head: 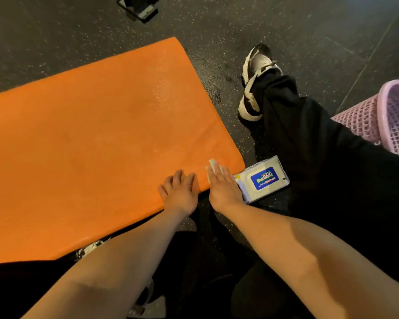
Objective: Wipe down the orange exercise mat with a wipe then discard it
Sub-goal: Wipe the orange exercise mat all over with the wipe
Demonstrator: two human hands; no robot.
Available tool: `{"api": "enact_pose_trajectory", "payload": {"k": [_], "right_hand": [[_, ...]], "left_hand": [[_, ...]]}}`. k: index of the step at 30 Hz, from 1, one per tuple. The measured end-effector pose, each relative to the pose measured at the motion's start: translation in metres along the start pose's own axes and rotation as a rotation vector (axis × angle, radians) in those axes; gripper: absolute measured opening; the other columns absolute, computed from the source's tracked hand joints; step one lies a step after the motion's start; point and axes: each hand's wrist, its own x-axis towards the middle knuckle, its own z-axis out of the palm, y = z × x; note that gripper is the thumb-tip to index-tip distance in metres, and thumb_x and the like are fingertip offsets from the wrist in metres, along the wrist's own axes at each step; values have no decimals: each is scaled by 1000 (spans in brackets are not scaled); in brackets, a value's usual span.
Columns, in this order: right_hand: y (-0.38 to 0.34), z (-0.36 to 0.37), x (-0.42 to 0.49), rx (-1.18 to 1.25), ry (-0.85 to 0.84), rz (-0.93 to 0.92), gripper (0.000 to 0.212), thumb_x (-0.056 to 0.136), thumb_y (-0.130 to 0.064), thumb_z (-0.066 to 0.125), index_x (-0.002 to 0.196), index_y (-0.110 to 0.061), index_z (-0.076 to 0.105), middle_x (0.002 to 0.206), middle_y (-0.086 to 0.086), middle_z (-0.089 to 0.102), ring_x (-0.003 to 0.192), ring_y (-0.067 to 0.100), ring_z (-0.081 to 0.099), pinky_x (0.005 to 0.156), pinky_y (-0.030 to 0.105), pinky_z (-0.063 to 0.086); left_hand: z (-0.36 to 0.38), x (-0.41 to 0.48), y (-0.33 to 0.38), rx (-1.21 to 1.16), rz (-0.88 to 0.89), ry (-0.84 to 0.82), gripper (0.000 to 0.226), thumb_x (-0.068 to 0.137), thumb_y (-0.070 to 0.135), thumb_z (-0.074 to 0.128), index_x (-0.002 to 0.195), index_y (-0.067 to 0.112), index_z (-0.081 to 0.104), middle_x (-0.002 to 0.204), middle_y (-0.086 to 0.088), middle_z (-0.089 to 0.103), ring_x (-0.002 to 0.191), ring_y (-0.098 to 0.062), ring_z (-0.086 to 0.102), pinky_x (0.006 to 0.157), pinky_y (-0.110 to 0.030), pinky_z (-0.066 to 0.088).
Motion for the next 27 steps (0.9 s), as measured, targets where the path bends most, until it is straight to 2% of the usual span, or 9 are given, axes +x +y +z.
{"api": "enact_pose_trajectory", "payload": {"k": [5,7,9,11,15,18,20,22,27], "right_hand": [[26,-26,12,173,0,406,78,101,-19,37,161,-16,-13,167,9,-22,155,27,-17,127,44,-1],[26,-29,15,216,12,467,75,102,-20,34,161,-16,-12,168,8,-19,155,26,-17,126,48,-4],[13,-24,17,227,48,405,76,101,-18,35,161,-21,-12,168,4,-21,154,23,-21,124,49,-10],[-9,-12,15,180,85,224,77,100,-14,36,162,-24,-9,167,-1,-23,153,20,-23,123,50,-12],[-28,7,12,31,7,-140,68,106,-15,30,162,-29,-6,166,-12,-25,154,15,-20,124,54,-8],[-6,-7,20,14,36,-29,88,95,-3,41,161,-32,-10,167,-9,-24,154,19,-20,123,55,-8],[4,-18,26,97,81,193,85,96,-6,40,161,-29,-11,167,-5,-25,154,22,-21,123,54,-8],[-2,-20,29,145,99,258,82,98,-9,37,160,-25,-13,165,-3,-28,153,21,-23,124,54,-7],[-31,9,17,3,21,-197,84,98,-7,40,161,-29,-10,166,-9,-26,152,14,-24,124,53,-7]], "left_hand": [[-2,2,-3,0,15,-31,53,99,46,42,150,46,28,164,3,10,146,-32,7,119,-54,7],[-3,3,-4,-1,14,-29,53,99,45,43,150,46,28,164,3,11,146,-32,7,119,-53,7],[0,3,-4,-18,2,-8,51,99,48,41,149,48,30,164,4,12,146,-31,8,119,-52,7],[4,3,-3,-37,-14,7,48,101,49,38,148,48,32,164,5,13,146,-30,9,119,-51,7],[3,3,-3,-52,-24,13,46,102,46,36,147,47,34,164,6,15,148,-29,10,119,-51,8],[-1,4,-8,-35,-4,15,49,100,40,42,148,47,33,163,8,17,147,-27,12,117,-47,10],[-3,5,-10,-25,3,16,54,98,34,46,149,45,32,162,8,18,146,-26,12,116,-46,10],[-4,5,-9,-34,-4,17,57,97,32,47,150,43,30,162,8,18,145,-25,12,116,-45,10],[-2,6,-11,-115,-64,66,56,100,32,42,154,36,28,166,3,11,147,-24,17,119,-46,13]]}}
